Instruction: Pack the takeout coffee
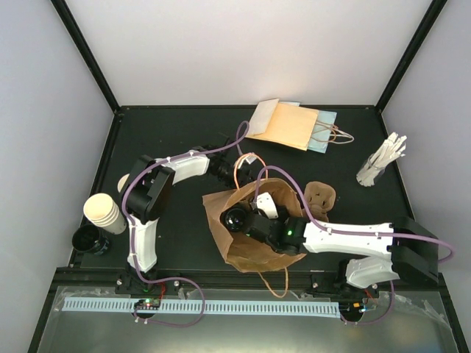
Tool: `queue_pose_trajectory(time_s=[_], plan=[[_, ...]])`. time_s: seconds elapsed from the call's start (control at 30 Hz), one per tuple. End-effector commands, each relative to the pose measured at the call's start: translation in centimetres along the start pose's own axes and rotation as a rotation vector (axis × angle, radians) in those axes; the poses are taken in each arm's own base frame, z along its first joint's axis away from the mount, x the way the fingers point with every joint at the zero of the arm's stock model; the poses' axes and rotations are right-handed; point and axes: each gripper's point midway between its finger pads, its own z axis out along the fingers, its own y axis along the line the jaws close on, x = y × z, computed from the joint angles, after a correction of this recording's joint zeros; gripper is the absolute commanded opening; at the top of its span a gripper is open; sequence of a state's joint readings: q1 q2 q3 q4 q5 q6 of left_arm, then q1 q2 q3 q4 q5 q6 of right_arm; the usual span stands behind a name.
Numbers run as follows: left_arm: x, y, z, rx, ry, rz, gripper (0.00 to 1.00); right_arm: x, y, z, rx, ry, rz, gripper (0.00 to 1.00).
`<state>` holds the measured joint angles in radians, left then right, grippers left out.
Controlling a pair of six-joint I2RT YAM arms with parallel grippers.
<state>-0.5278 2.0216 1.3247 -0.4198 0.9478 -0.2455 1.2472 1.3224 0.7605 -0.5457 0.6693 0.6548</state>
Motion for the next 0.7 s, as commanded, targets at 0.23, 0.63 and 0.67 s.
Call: queue_pose_trajectory(time_s=[0.23,0.63,0.67], plan=[[2.0,-2.2,0.4,0.035,0.053,0.015,0.43,2.4,-0.6,1.7,0.003,0.235,-0.109,0.39],[-2.0,-0.3,-3.2,-0.045,-0.074,-0.014,0.61,0.0,-0.4,0.7,-0.139,0.415,-0.193,0.38],[-2.7,0.1,-3.9,-0.06,-0.098,-0.021,0.64,-0.2,-0.7,0.9,-0.144,0.436,-0.196,0.38]])
